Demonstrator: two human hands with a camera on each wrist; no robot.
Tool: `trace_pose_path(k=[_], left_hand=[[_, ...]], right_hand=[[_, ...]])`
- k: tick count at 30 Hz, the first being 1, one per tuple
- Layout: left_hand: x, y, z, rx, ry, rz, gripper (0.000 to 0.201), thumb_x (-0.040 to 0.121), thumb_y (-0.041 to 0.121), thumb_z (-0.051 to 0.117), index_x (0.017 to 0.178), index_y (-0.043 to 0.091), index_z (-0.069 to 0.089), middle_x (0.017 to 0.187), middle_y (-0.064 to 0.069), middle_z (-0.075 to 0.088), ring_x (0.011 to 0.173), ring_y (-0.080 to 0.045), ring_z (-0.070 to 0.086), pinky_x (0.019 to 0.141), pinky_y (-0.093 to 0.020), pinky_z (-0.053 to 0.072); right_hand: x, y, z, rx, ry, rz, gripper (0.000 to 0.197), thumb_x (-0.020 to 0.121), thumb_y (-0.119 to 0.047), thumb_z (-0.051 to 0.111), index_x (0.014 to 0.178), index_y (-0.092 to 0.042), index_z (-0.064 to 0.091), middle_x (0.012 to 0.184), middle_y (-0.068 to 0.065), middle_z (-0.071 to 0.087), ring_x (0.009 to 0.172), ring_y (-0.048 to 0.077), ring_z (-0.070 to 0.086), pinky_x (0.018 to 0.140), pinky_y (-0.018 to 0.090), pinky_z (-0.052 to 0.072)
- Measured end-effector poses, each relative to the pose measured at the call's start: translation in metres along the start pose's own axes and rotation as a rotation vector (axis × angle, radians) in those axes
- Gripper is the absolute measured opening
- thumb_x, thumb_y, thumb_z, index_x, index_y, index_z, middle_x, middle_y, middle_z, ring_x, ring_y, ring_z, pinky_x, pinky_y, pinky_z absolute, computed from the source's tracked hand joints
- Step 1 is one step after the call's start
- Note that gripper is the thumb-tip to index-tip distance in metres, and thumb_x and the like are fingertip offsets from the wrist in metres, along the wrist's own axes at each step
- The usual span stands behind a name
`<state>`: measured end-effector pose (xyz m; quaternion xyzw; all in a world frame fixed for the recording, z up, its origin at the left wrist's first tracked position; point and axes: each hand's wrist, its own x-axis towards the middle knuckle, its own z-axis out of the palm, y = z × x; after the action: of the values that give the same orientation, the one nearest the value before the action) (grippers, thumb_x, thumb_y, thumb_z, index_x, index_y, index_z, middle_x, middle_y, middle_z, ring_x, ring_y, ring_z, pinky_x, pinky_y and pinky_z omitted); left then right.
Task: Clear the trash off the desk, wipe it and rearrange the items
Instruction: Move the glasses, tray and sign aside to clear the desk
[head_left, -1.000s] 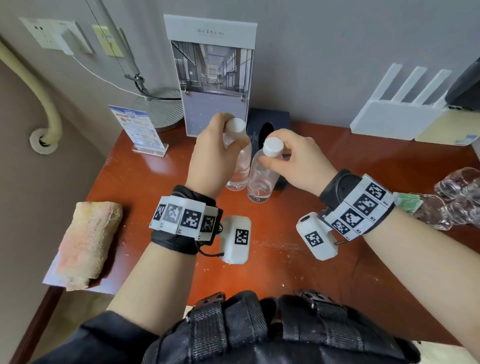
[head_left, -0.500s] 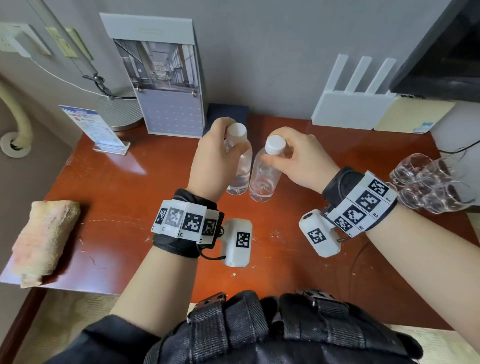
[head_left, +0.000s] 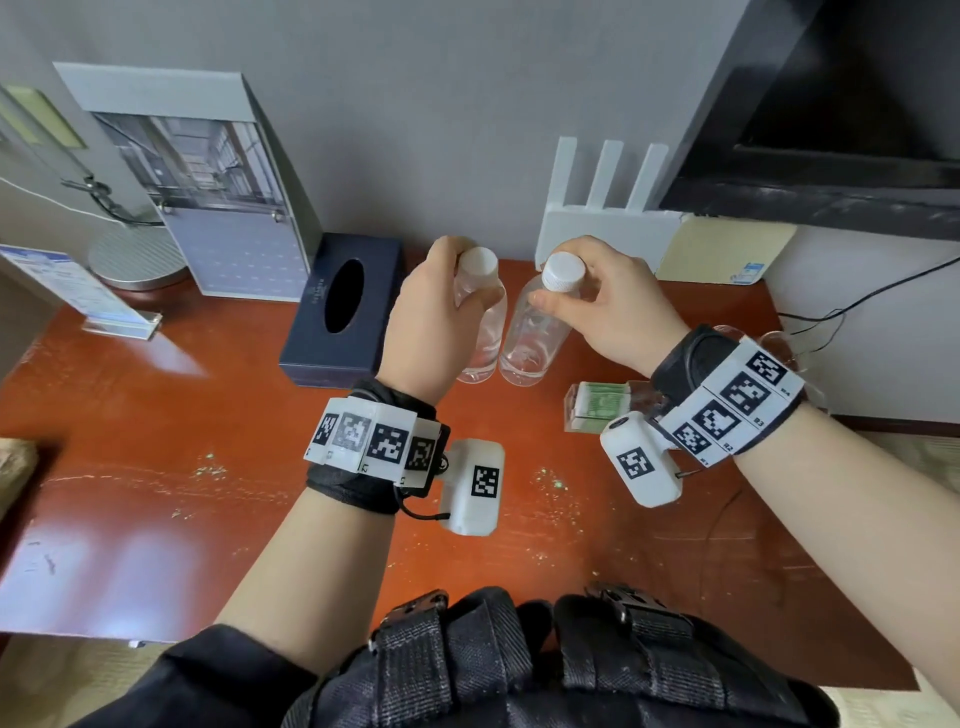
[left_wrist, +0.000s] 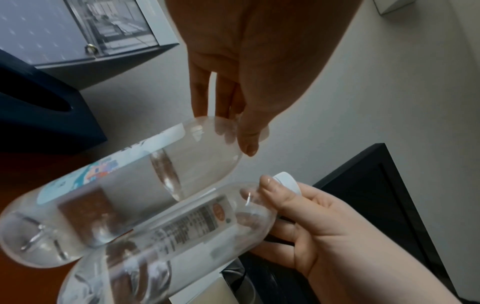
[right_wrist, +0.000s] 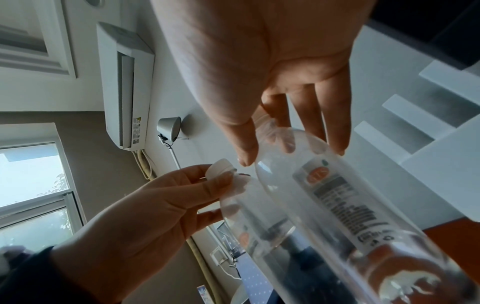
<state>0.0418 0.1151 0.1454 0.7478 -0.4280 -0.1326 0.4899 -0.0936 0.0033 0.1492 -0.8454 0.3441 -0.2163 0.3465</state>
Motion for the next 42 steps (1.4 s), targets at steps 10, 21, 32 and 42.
trace_pose_path(k=[10, 21, 32, 42], left_hand=[[0.015, 0.038, 0.078, 0.025, -0.023, 0.063, 0.035, 0.084, 0.016, 0.067, 0.115, 0.008, 0.053, 0.108, -0.005, 0.064, 0.102, -0.025, 0.059, 0.085, -0.044, 0.05], [0.041, 0.066, 0.159, 0.023, -0.095, 0.109, 0.036, 0.084, 0.016, 0.068, 0.116, 0.007, 0.053, 0.109, -0.006, 0.064, 0.1, -0.027, 0.059, 0.084, -0.043, 0.049], [0.072, 0.076, 0.23, -0.007, -0.182, 0.123, 0.034, 0.085, 0.018, 0.067, 0.114, 0.007, 0.053, 0.105, -0.006, 0.065, 0.098, -0.026, 0.059, 0.085, -0.042, 0.05], [0.089, 0.071, 0.282, 0.011, -0.225, 0.094, 0.035, 0.082, 0.022, 0.07, 0.11, 0.009, 0.055, 0.101, -0.005, 0.067, 0.094, -0.03, 0.061, 0.079, -0.044, 0.051]], right_hand=[[0.001, 0.061, -0.06, -0.02, 0.023, 0.003, 0.037, 0.083, -0.028, 0.071, 0.114, -0.013, 0.056, 0.105, 0.001, 0.063, 0.096, 0.017, 0.058, 0.086, 0.034, 0.051], [0.015, 0.123, -0.114, -0.014, 0.111, 0.087, 0.039, 0.085, -0.027, 0.069, 0.119, -0.015, 0.054, 0.112, -0.001, 0.06, 0.101, 0.014, 0.053, 0.088, 0.028, 0.044], [0.03, 0.19, -0.146, 0.038, 0.173, 0.162, 0.033, 0.084, -0.028, 0.069, 0.112, -0.016, 0.055, 0.104, 0.0, 0.064, 0.099, 0.019, 0.058, 0.087, 0.033, 0.047], [0.037, 0.238, -0.156, 0.063, 0.215, 0.272, 0.035, 0.086, -0.021, 0.068, 0.116, -0.013, 0.054, 0.106, 0.001, 0.061, 0.099, 0.016, 0.056, 0.086, 0.026, 0.044]])
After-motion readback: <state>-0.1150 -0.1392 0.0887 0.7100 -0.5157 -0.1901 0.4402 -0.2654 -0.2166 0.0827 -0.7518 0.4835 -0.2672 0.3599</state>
